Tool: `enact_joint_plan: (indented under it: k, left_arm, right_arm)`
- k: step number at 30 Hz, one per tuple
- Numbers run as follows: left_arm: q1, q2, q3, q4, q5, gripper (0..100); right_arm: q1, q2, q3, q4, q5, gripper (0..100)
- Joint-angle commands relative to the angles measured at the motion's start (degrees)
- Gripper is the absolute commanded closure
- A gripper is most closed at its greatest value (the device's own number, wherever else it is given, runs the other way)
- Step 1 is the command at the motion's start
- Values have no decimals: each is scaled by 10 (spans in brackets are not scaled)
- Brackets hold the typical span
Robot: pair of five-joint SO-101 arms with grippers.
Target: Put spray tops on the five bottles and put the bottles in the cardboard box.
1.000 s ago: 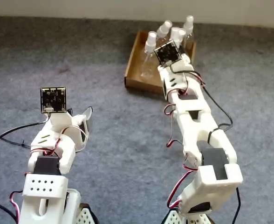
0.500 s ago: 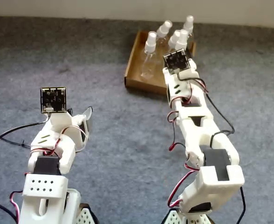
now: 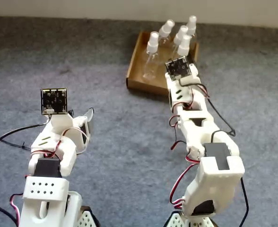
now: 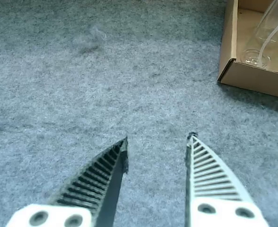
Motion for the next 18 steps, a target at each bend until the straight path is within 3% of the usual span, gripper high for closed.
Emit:
enact_joint_plan:
  k: [1, 3, 8, 18]
  left_arm:
    - [-3, -7, -4, -14, -4, 811]
    - [-3, -7, -4, -14, -4, 811]
    - [-3, -7, -4, -14, -4, 811]
    - [-3, -7, -4, -14, -4, 810]
  right_arm:
    - [4, -8, -4, -18, 5, 971]
    - [4, -8, -3, -18, 5, 960]
    - [4, -9, -3, -18, 6, 810]
    - [4, -11, -7, -22, 4, 670]
